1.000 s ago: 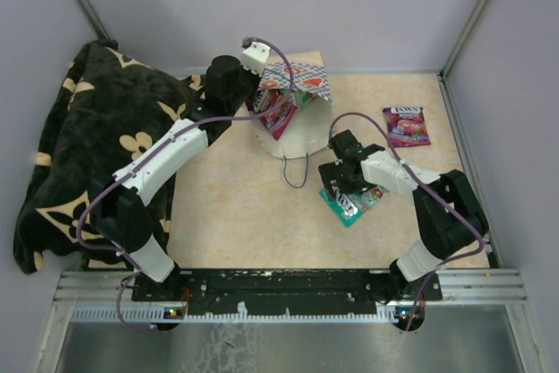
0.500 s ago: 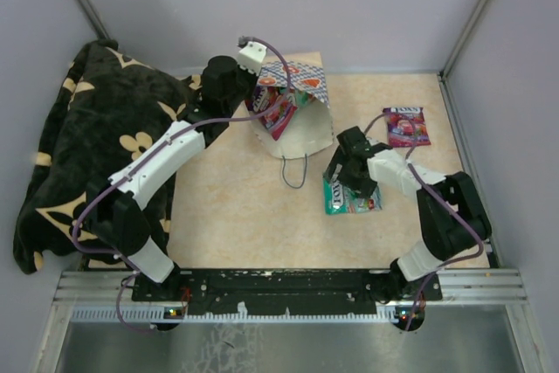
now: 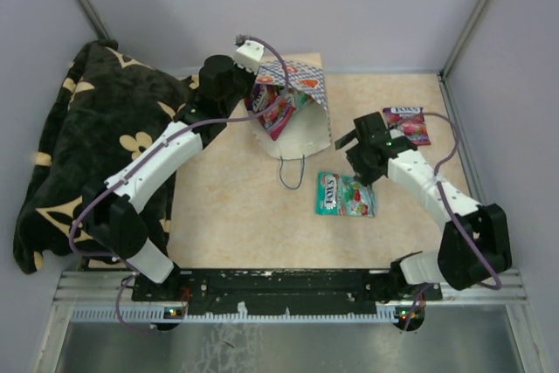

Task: Take the snacks out of the paper bag
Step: Adjust the snack at the center of the board.

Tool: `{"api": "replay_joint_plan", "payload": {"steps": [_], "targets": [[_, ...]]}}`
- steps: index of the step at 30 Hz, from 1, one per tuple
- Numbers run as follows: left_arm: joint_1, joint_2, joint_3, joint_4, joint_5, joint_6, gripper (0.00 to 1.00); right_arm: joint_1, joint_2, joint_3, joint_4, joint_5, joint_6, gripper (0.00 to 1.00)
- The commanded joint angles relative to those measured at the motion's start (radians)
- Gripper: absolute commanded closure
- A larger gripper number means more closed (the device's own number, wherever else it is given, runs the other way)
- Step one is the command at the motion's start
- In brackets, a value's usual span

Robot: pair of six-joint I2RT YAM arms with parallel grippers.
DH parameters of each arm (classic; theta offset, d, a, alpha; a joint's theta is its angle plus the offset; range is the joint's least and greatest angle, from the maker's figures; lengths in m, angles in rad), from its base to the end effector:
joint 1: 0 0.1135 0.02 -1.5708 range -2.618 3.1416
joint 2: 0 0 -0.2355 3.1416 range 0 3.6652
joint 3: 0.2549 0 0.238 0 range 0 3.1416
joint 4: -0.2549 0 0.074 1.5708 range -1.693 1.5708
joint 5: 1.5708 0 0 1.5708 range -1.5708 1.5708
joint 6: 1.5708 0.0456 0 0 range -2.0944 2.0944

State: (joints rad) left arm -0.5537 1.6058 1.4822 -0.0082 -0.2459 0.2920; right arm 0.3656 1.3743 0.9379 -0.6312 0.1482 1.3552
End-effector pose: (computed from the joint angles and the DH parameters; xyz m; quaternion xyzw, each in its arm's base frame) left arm 0.3302 -0.1911 0.3645 0.2326 0.7139 0.0061 0.6605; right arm 0.2504 0.0886 0.1972 0.4749 0.8413 0.1415 0.2163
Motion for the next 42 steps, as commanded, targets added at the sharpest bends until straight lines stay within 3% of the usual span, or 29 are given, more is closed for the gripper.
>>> {"api": "replay_joint_plan", "payload": {"steps": [1, 5, 9, 21, 42], "targets": [[0.008, -0.046, -0.002, 0.002, -0.004, -0.001, 0.92, 0.004, -0.124, 0.163, -0.039, 0.146, -0.262, 0.01], [0.010, -0.047, -0.003, 0.004, -0.007, 0.005, 0.92, 0.004, -0.237, 0.165, 0.047, 0.033, -0.764, 0.01], [0.010, -0.044, 0.002, 0.010, 0.004, 0.002, 0.92, -0.002, -0.327, 0.114, 0.046, 0.039, -0.957, 0.01], [0.010, -0.041, 0.016, -0.013, 0.006, 0.000, 0.92, -0.008, -0.190, 0.067, 0.067, -0.168, -1.030, 0.01], [0.010, -0.011, 0.043, -0.025, 0.010, -0.008, 0.92, -0.008, -0.125, 0.048, 0.065, -0.219, -1.048, 0.01]]}}
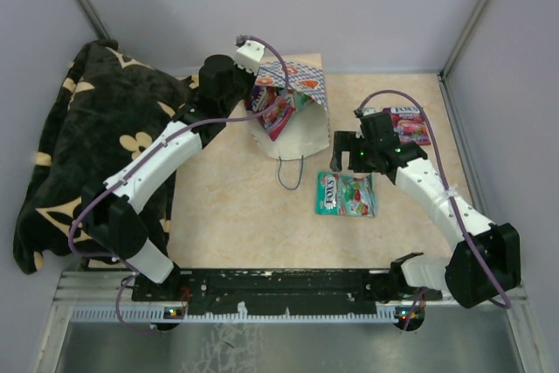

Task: Take the snacks out of the paper bag
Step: Adjust the snack at the center of the board.

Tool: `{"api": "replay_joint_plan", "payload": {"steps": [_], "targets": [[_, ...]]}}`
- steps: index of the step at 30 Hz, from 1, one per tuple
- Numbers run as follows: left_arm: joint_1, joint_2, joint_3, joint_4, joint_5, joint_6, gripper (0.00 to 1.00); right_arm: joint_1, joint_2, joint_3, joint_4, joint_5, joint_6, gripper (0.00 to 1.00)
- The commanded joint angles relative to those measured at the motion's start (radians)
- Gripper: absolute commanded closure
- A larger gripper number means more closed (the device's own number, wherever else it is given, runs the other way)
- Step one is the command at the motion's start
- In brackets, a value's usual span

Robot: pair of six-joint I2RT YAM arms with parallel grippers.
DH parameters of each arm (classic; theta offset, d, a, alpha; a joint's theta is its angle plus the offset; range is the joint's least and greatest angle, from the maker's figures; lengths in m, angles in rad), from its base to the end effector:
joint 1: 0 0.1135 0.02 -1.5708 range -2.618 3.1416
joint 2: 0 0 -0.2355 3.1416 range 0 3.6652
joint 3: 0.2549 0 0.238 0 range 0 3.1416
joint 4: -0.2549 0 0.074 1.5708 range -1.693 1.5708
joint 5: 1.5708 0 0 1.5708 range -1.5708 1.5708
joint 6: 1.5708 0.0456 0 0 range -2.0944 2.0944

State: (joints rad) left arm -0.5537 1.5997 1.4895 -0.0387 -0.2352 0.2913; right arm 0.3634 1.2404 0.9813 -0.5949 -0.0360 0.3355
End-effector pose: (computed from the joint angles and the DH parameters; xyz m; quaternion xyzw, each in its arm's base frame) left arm 0.3283 -0.1904 0.3657 0.2387 0.7177 0.0034 0.6541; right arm 0.2426 0.0940 0.2451 -0.0194 0.9361 0.1359 0.3238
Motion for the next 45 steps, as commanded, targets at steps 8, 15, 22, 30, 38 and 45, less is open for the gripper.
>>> {"api": "replay_joint_plan", "payload": {"steps": [8, 15, 22, 30, 38, 45], "targets": [[0.009, -0.001, 0.042, 0.001, 0.000, -0.012, 0.92, -0.006, 0.041, -0.010, 0.035, -0.084, -0.037, 0.01], [0.009, 0.000, 0.043, -0.002, -0.001, -0.013, 0.92, -0.006, 0.055, -0.017, 0.037, -0.075, -0.035, 0.01], [0.009, 0.002, 0.049, -0.003, 0.001, -0.011, 0.92, -0.006, 0.071, -0.023, 0.044, -0.084, -0.032, 0.01], [0.009, 0.003, 0.052, -0.003, -0.001, -0.010, 0.92, -0.006, 0.073, -0.031, 0.055, -0.086, -0.030, 0.01], [0.009, 0.003, 0.051, -0.007, -0.001, -0.012, 0.92, -0.006, 0.076, -0.046, 0.067, -0.094, -0.027, 0.01], [0.009, 0.002, 0.049, -0.007, -0.001, -0.011, 0.92, -0.006, 0.080, -0.053, 0.072, -0.097, -0.028, 0.01]]}}
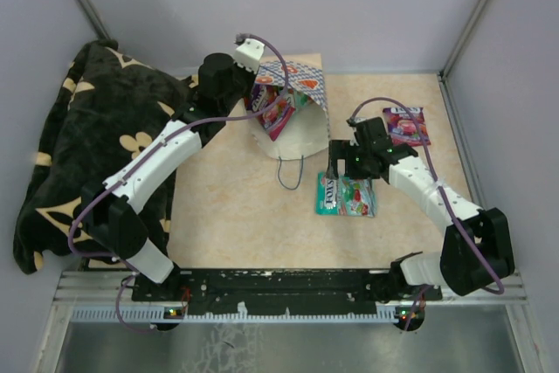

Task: Take the snacks out of the paper bag
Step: Adjust the snack at the center of the board.

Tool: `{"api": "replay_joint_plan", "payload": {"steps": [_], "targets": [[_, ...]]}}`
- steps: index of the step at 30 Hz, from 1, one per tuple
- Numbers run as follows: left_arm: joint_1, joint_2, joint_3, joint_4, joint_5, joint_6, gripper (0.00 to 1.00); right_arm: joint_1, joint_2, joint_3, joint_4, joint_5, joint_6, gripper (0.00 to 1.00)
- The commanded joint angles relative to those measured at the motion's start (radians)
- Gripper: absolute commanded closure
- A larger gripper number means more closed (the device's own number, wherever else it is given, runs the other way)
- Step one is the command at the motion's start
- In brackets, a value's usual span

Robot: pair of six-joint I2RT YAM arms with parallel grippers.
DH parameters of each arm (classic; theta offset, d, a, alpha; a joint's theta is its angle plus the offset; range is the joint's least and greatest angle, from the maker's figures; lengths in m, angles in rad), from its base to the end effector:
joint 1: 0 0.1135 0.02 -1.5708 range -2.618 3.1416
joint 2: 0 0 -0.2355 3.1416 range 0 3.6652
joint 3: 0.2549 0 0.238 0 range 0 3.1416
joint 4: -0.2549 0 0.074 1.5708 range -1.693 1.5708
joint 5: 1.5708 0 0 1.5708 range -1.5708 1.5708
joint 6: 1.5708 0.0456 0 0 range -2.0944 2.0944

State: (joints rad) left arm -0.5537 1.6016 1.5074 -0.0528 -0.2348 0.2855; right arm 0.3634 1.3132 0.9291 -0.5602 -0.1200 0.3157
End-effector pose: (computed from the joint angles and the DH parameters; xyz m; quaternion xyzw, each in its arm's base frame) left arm 0.3282 -0.1904 0.3696 0.2364 0.7179 0.0011 0.6548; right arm 0.2466 0.0996 0.2139 -0.0411 0.9489 0.1562 0.2710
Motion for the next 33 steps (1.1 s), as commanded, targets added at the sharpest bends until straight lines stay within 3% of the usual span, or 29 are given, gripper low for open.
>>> {"api": "replay_joint_plan", "payload": {"steps": [1, 23, 33], "targets": [[0.009, 0.000, 0.031, 0.008, -0.001, -0.004, 0.92, -0.006, 0.008, 0.000, 0.037, -0.013, -0.008, 0.01], [0.009, -0.003, 0.033, 0.003, -0.001, -0.007, 0.92, -0.006, 0.006, -0.015, 0.039, -0.002, 0.000, 0.01], [0.009, 0.003, 0.032, 0.011, 0.000, 0.001, 0.92, 0.056, 0.037, 0.064, -0.013, 0.255, -0.059, 0.01]]}}
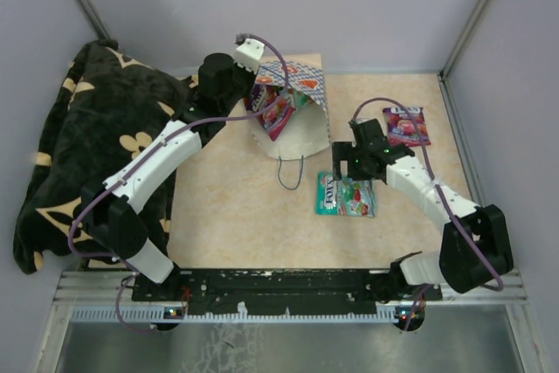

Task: Take the snacks out of the paper bag
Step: Adjust the snack at the center of the board.

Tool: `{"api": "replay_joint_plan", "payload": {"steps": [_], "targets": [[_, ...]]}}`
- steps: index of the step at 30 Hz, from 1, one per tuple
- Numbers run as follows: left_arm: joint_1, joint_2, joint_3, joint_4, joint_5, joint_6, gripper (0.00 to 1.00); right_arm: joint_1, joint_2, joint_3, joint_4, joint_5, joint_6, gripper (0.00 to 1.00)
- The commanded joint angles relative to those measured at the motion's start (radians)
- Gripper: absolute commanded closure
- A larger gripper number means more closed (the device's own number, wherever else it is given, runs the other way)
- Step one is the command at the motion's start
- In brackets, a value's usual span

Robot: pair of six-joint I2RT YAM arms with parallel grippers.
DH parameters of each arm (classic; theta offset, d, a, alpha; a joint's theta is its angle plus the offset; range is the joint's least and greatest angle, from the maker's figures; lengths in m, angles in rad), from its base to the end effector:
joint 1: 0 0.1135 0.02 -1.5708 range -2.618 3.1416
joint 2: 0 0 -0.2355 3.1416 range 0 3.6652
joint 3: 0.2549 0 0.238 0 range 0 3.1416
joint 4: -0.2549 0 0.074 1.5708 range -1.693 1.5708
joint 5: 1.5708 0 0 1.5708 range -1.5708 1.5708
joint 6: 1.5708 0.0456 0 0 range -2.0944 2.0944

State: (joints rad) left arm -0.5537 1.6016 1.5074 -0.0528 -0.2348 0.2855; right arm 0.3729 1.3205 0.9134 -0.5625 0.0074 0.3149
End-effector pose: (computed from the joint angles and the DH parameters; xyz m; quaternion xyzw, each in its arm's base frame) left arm 0.3282 -0.1904 0.3696 0.2364 0.7179 0.0011 0.6548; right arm 0.2465 0.0961 0.2069 -0.0266 0.9548 0.0965 0.2799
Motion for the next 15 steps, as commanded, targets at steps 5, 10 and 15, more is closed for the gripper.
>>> {"api": "replay_joint_plan", "payload": {"steps": [5, 10, 15], "targets": [[0.009, -0.004, 0.028, 0.004, -0.007, 0.006, 0.92, 0.106, 0.149, 0.166, -0.105, 0.184, -0.101, 0.01], [0.008, -0.021, 0.009, 0.011, -0.017, 0.016, 0.92, 0.112, 0.222, 0.110, -0.116, 0.129, -0.143, 0.01], [0.009, -0.020, 0.010, 0.012, -0.018, 0.017, 0.92, 0.110, 0.278, 0.056, -0.086, 0.127, -0.059, 0.01]]}}
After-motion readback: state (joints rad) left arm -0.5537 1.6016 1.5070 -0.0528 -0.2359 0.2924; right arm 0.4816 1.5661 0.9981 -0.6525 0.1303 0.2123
